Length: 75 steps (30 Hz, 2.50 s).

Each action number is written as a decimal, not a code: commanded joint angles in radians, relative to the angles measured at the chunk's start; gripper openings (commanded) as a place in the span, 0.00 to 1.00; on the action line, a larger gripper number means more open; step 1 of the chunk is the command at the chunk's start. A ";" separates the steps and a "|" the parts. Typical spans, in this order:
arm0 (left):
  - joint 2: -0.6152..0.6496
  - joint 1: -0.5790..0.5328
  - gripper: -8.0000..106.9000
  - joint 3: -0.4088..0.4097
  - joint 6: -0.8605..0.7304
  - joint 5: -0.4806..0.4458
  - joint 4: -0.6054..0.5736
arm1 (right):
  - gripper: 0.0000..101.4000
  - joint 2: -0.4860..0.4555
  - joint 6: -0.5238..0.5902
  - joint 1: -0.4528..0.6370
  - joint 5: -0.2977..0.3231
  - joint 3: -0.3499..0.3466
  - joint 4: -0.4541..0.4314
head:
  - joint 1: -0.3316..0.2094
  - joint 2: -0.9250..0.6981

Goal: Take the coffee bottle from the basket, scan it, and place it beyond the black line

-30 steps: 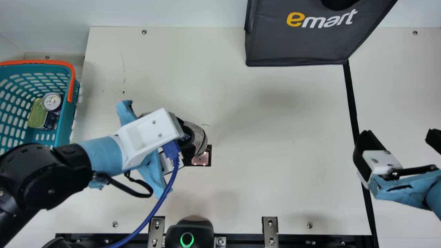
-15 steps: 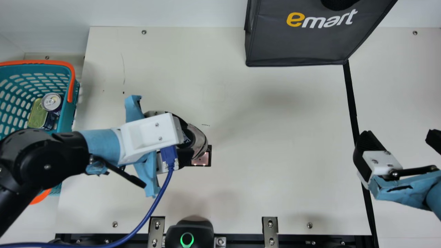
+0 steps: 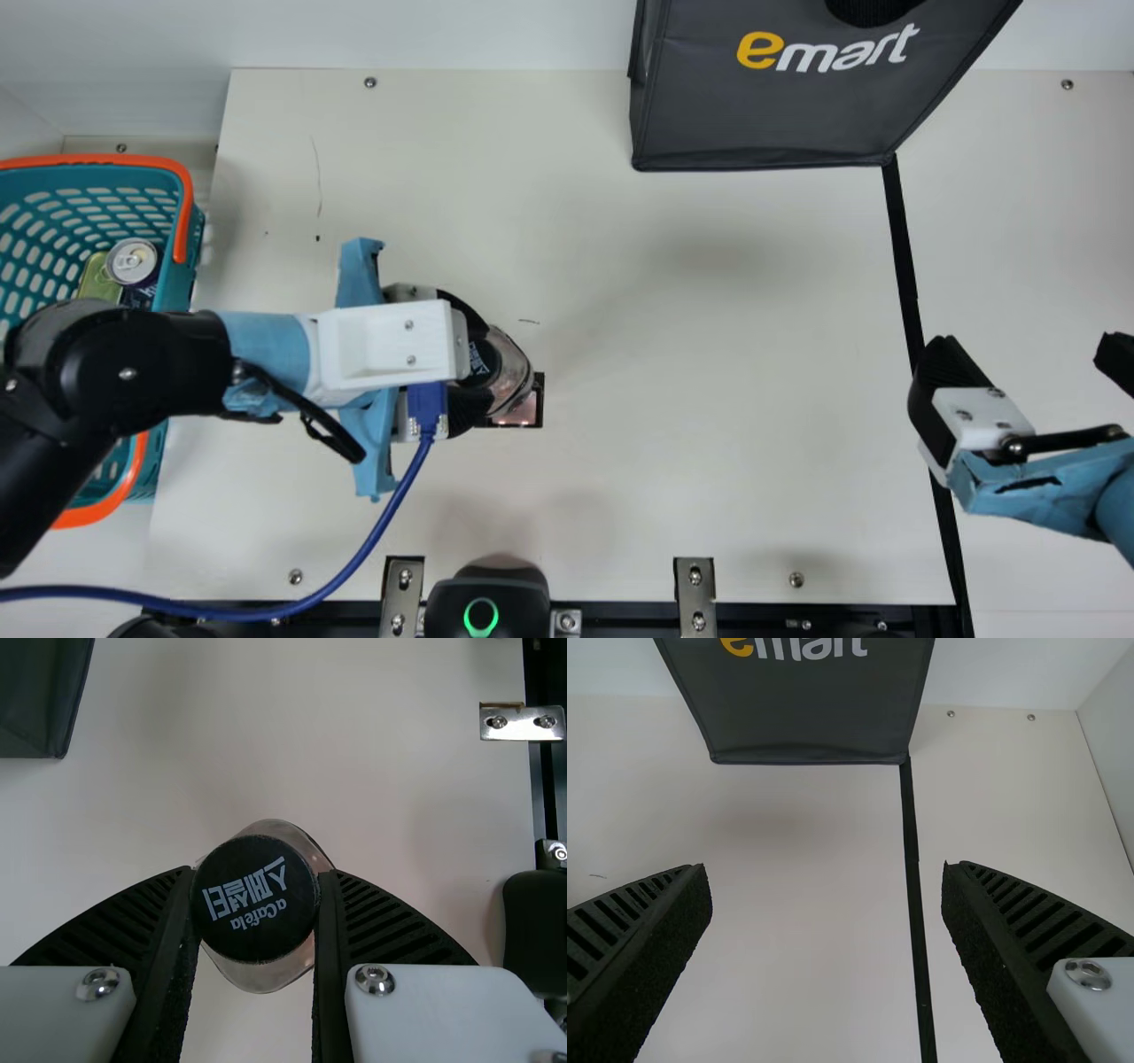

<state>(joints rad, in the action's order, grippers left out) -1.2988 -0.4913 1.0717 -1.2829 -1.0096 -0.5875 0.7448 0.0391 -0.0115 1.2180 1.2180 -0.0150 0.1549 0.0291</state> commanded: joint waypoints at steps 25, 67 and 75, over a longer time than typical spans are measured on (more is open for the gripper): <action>-0.062 -0.029 0.16 -0.052 -0.113 0.047 -0.023 | 0.90 0.000 0.000 0.000 0.000 0.000 0.000 | -0.017 -0.002; -0.048 0.003 0.85 -0.072 -0.035 0.083 -0.026 | 0.90 0.000 0.000 0.000 0.000 0.000 0.000 | -0.017 -0.002; -0.014 0.026 0.85 -0.060 0.021 0.066 -0.013 | 0.90 0.000 0.000 0.000 0.000 0.000 0.000 | -0.017 -0.002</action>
<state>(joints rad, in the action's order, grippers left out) -1.3171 -0.4665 1.0098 -1.2665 -0.9408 -0.6011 0.7448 0.0391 -0.0115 1.2180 1.2180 -0.0150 0.1549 0.0291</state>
